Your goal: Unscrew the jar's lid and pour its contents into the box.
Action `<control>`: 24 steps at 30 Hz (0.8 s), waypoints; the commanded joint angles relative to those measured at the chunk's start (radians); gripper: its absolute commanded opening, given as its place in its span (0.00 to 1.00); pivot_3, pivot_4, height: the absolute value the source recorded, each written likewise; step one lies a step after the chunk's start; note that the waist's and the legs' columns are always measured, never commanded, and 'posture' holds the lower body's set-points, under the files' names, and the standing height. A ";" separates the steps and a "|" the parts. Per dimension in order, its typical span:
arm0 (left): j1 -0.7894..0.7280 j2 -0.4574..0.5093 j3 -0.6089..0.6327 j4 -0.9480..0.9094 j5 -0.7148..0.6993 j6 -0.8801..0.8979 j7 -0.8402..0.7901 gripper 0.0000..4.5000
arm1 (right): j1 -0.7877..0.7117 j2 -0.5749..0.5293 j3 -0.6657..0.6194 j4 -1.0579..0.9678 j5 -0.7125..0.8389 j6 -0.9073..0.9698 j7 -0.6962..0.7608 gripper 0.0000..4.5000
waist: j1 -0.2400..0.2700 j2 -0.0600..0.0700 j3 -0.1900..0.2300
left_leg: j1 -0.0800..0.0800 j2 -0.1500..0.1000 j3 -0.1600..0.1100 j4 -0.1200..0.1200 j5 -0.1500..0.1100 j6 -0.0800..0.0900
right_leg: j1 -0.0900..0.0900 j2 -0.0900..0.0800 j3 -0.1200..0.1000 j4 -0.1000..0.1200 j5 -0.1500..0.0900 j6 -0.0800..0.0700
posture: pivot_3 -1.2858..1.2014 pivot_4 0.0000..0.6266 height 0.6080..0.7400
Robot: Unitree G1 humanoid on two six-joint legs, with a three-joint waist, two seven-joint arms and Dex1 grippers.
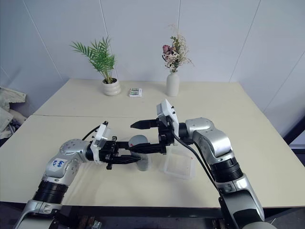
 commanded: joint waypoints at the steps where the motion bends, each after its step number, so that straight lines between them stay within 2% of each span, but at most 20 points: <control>1: -0.011 0.003 0.024 -0.015 -0.005 -0.017 0.026 0.42 | -0.001 -0.010 -0.005 -0.070 -0.033 -0.012 -0.063 0.99 | 0.000 0.000 0.000 | 0.000 0.000 0.000 0.000 0.000 0.000 | 0.000 0.000 0.000 0.000 0.000 0.000 | 0.52 0.24 1.00; 9: -0.020 0.009 0.026 -0.004 -0.004 -0.013 0.049 0.42 | 0.039 0.026 0.050 -0.164 -0.083 0.069 -0.216 0.99 | 0.000 0.000 0.000 | 0.000 0.000 0.000 0.000 0.000 0.000 | 0.000 0.000 0.000 0.001 0.000 0.000 | 0.52 0.24 1.00; 24: -0.019 0.008 0.023 -0.013 -0.004 -0.010 0.067 0.42 | 0.013 0.063 0.014 -0.121 -0.086 0.070 -0.312 0.99 | 0.001 0.000 0.000 | 0.000 0.000 0.000 0.000 0.000 0.000 | 0.000 0.000 0.000 0.001 0.000 0.000 | 0.52 0.24 1.00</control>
